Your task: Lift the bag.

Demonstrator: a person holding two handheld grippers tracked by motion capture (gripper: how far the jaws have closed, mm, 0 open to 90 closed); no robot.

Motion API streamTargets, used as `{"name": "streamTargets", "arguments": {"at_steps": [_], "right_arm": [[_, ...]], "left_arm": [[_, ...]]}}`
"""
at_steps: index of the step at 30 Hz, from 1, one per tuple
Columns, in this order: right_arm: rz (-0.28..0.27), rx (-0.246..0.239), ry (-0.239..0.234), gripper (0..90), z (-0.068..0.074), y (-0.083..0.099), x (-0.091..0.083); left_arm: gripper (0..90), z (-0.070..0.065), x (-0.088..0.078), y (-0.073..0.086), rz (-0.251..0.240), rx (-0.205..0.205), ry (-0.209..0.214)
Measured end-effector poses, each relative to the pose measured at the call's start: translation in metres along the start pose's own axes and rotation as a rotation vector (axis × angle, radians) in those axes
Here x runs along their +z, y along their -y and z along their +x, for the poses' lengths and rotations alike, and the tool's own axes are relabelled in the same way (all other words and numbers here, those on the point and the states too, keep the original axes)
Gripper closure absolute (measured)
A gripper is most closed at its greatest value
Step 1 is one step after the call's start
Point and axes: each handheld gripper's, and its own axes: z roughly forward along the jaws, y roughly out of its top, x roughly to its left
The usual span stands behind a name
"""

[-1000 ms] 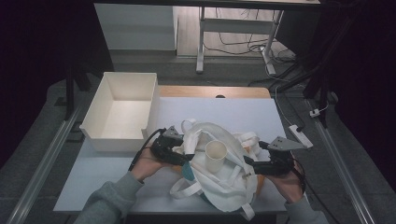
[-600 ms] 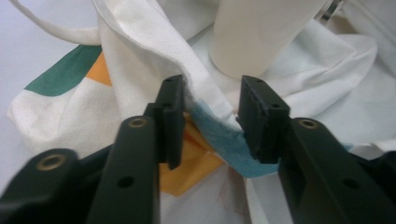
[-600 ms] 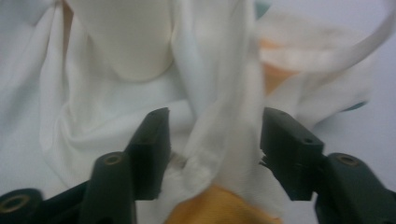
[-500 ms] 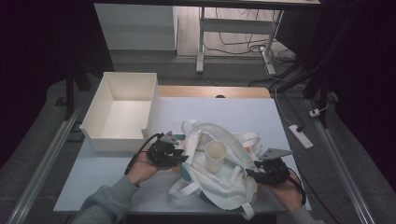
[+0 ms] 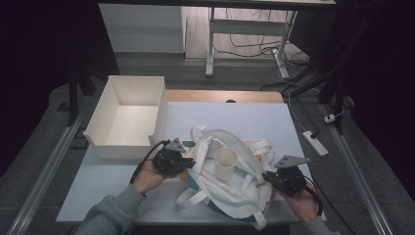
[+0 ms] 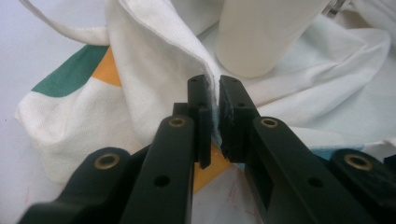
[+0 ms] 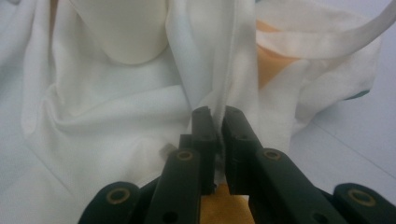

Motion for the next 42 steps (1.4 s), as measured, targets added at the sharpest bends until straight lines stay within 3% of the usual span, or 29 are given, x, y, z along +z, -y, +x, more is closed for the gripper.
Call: {"name": "streamTargets", "arguments": {"at_steps": [10,17,28,33,42], "right_arm": [[-0.152,-0.047,0.022,86.3,0.007,-0.014,-0.024],[-0.247,-0.019,0.028,87.6,0.001,-0.025,-0.040],[-0.389,-0.008,0.083,88.1,-0.017,-0.052,-0.070],[-0.465,-0.004,0.105,88.3,-0.026,-0.074,-0.083],[-0.528,-0.024,0.149,88.4,-0.031,-0.099,-0.094]], "left_arm": [[83.3,0.002,-0.025,-0.009,-0.100,-0.001,0.024],[83.6,0.010,-0.051,-0.014,-0.202,-0.029,0.031],[84.0,0.024,-0.087,-0.028,-0.352,-0.036,-0.019],[84.2,0.035,-0.103,-0.035,-0.419,-0.050,-0.042],[84.3,0.048,-0.117,-0.042,-0.479,-0.069,-0.072]]}}
